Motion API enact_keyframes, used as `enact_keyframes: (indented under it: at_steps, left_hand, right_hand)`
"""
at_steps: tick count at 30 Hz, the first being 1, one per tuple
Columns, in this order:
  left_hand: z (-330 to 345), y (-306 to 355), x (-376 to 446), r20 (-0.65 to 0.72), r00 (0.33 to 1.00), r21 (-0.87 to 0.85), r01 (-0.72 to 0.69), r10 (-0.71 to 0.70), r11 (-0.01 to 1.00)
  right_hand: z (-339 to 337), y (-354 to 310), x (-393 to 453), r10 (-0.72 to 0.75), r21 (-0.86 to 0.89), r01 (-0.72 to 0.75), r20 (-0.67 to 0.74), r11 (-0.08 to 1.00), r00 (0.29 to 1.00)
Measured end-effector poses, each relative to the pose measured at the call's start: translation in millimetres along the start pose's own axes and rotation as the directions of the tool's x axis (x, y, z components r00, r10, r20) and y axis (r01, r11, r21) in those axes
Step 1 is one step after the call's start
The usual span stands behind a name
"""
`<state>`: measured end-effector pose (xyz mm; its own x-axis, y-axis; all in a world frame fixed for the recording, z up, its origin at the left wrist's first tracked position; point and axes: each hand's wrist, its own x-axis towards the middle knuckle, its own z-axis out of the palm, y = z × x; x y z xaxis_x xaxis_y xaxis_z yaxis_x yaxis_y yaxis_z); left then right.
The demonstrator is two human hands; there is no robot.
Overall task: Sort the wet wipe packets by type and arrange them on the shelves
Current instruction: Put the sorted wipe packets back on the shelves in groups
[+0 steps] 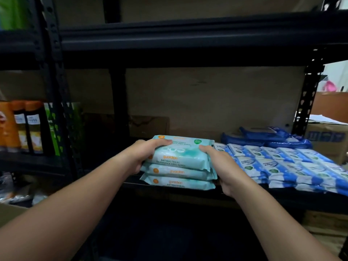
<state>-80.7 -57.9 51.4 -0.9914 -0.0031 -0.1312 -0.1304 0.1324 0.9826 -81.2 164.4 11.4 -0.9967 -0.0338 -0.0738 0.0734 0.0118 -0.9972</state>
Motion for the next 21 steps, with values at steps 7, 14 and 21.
enact_keyframes:
  at_steps: [7, 14, 21]
  left_hand:
    - [6.5, -12.7, 25.7, -0.093, 0.994, -0.039, -0.062, 0.058, 0.997]
    - [2.0, -63.2, 27.7, -0.133, 0.895, 0.285, -0.377, 0.426, 0.881]
    - [12.6, -96.7, 28.6, -0.104, 0.666, 0.599, -0.551, 0.739, 0.581]
  right_hand:
    - [4.7, 8.6, 15.2, -0.029, -0.097, 0.02, -0.096, 0.995, 0.995]
    - [15.2, 39.0, -12.8, -0.469, -0.496, 0.385, -0.052, 0.778, 0.882]
    - [25.4, 66.8, -4.5, -0.657, -0.766, 0.442, 0.034, 0.467, 0.753]
